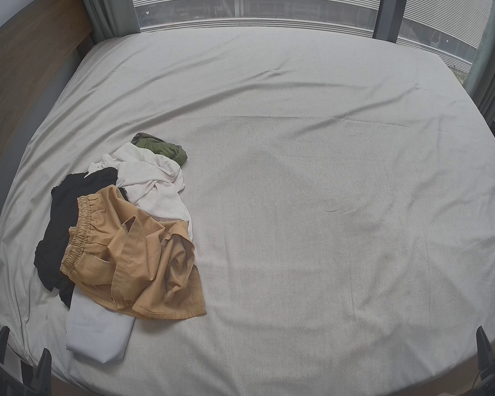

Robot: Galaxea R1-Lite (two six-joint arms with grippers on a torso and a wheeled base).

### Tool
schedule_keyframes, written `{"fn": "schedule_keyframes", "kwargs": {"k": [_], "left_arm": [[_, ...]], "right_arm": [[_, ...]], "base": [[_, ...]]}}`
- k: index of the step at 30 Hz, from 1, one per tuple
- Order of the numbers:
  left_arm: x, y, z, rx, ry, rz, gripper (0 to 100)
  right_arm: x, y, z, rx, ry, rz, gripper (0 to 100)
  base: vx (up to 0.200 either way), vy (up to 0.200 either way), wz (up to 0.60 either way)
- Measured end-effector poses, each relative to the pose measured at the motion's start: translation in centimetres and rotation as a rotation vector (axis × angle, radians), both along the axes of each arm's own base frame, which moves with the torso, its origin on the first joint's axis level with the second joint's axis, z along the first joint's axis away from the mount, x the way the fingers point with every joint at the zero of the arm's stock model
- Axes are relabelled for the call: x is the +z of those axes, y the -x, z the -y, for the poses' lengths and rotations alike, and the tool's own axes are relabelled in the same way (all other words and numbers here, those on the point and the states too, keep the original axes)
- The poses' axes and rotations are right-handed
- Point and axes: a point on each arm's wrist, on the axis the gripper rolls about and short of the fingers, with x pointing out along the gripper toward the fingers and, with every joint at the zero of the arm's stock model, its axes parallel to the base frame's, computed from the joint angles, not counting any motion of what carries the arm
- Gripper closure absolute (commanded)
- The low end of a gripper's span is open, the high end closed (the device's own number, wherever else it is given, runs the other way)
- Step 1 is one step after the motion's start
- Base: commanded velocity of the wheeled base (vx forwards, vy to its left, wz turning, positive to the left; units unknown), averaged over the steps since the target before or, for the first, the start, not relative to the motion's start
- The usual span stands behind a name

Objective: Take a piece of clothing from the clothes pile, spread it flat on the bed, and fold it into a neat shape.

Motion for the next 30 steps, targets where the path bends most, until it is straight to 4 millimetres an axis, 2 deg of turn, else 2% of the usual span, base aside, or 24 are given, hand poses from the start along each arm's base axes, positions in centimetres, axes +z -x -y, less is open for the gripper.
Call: {"fn": "schedule_keyframes", "kwargs": {"k": [5,7,10,14,17,22,30], "left_arm": [[0.0,0.0,0.0,0.000,0.003,0.000,0],[0.0,0.0,0.0,0.000,0.004,0.000,0],[0.0,0.0,0.0,0.000,0.004,0.000,0],[0.0,0.0,0.0,0.000,0.007,0.000,0],[0.0,0.0,0.0,0.002,0.010,0.001,0],[0.0,0.0,0.0,0.003,0.012,0.000,0],[0.0,0.0,0.0,0.004,0.013,0.001,0]], "right_arm": [[0.2,0.0,0.0,0.002,0.006,0.019,0],[0.9,0.1,0.0,0.003,0.005,0.049,0],[3.3,0.5,0.0,0.014,0.000,0.115,0],[7.8,0.5,0.2,0.068,-0.020,0.176,0],[10.4,-0.7,0.2,0.130,-0.043,0.155,0],[13.5,-3.2,-0.2,0.231,-0.099,0.106,0],[16.5,-6.8,-1.4,0.366,-0.184,0.021,0]], "base": [[0.000,0.000,0.00],[0.000,0.000,0.00],[0.000,0.000,0.00],[0.000,0.000,0.00],[0.000,0.000,0.00],[0.000,0.000,0.00],[0.000,0.000,0.00]]}}
